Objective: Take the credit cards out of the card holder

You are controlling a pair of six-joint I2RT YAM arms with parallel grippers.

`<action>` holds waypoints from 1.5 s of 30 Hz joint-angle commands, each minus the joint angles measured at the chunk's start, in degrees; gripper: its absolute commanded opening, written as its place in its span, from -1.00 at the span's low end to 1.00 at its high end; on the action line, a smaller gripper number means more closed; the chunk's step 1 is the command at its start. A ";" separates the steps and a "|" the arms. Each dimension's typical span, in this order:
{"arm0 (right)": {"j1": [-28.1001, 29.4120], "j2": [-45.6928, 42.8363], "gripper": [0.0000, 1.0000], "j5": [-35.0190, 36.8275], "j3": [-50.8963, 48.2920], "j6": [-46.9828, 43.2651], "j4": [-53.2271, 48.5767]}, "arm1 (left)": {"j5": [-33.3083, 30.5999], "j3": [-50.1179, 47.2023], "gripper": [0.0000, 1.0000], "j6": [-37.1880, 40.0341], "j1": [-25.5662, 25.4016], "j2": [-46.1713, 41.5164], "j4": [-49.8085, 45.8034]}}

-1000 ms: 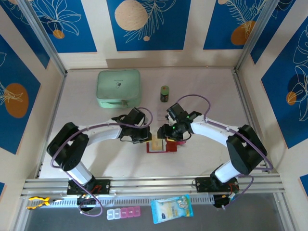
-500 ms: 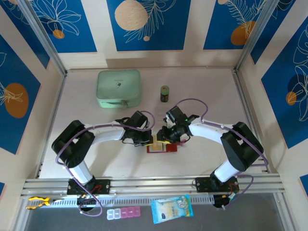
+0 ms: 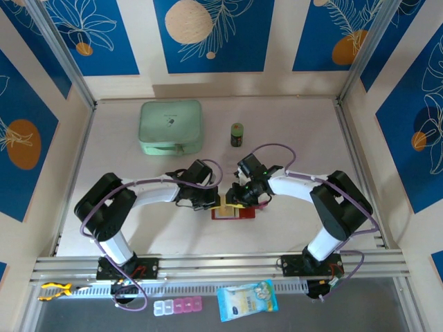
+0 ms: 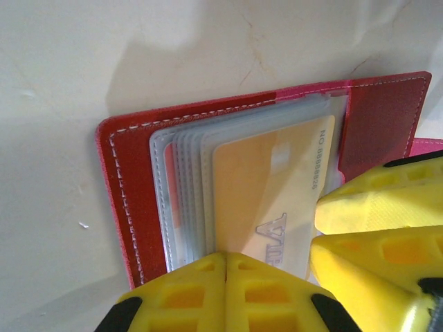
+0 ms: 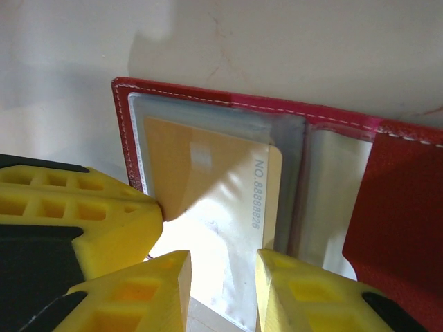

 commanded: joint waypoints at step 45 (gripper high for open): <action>-1.83 -3.72 -0.43 -3.53 -3.20 -2.77 3.09 | -3.98 -0.08 -0.82 0.30 -0.75 -3.98 -5.58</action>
